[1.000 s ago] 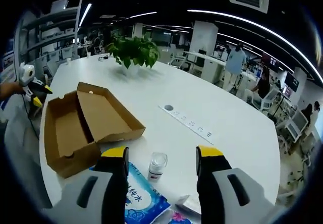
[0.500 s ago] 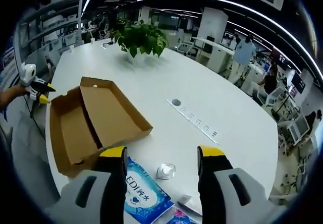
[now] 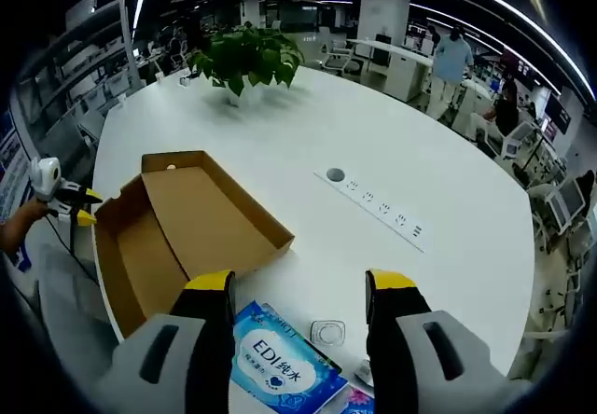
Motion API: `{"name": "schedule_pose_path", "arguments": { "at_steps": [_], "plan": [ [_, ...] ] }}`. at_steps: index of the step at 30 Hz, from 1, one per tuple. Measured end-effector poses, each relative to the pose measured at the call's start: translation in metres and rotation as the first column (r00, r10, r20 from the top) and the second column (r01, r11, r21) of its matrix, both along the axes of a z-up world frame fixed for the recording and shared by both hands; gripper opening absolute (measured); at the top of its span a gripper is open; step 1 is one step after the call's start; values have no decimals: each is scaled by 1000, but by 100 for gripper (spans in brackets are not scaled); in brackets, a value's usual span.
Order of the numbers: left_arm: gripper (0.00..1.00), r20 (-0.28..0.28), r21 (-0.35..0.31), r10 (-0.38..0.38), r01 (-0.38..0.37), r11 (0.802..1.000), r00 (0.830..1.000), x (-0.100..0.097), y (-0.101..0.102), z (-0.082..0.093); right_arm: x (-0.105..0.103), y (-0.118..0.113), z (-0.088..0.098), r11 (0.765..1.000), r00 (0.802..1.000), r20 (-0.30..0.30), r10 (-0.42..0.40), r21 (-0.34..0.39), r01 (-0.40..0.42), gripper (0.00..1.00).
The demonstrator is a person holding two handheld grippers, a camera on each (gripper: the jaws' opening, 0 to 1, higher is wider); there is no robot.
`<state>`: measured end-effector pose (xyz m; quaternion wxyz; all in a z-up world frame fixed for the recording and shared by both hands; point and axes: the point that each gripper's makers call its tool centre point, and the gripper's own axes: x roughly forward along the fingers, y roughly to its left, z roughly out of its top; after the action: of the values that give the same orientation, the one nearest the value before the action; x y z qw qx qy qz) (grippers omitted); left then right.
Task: Operate the shoe box by opening the lid, removing the specified soft item, and placing it in the target area until the item is outside and the box remains undamaged.
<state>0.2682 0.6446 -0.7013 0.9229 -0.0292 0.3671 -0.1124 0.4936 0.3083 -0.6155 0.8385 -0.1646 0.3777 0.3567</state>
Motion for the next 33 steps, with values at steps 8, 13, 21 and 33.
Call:
{"name": "schedule_pose_path", "arguments": {
  "at_steps": [8,13,21,33],
  "plan": [
    [27,-58,-39,73,-75,996,996,4,6,-10,2,14,-22,1000,998,-60,9,-12,-10,51],
    [26,-83,-55,99,-104,993,992,10,7,-17,10,21,-31,1000,998,-58,-1,-8,0,45],
    [15,-102,-57,106,-112,992,989,12,1,-19,17,31,-56,1000,993,-114,-20,-18,18,44],
    [8,-111,-37,122,-127,991,986,11,1,-20,29,52,-94,998,975,-211,-66,-8,66,38]
  ]
}}
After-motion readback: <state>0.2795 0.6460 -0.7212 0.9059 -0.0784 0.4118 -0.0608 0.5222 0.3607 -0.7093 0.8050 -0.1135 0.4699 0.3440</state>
